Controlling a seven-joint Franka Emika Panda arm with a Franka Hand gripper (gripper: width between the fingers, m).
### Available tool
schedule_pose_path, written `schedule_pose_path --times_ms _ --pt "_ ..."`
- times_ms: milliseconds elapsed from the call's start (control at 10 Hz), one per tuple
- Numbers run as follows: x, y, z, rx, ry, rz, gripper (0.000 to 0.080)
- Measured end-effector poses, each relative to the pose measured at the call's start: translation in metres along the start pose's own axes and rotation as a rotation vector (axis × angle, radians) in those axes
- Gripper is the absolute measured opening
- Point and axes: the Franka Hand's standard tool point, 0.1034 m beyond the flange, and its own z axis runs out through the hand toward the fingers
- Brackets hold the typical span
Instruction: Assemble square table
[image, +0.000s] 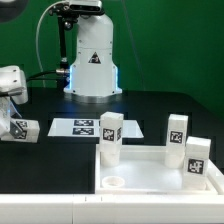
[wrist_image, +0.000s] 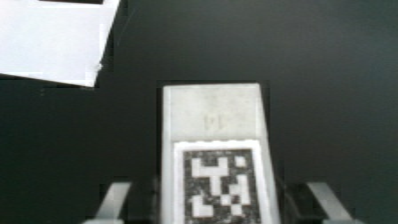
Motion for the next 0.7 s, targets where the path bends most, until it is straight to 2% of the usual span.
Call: schedule_pose_path --times_ms 200,300,400,700 --pt "-0.001 -0.001 0.001 -0.005 0.006 0.014 0.0284" --pt "-0.003 -0.003 0.006 -0.035 0.039 0.048 0.0284" --pt "-0.008 -0.007 0.014 -0.048 0.057 0.089 0.0284" --pt "-0.008 -0.012 0.029 -0.039 0.136 0.129 0.0284"
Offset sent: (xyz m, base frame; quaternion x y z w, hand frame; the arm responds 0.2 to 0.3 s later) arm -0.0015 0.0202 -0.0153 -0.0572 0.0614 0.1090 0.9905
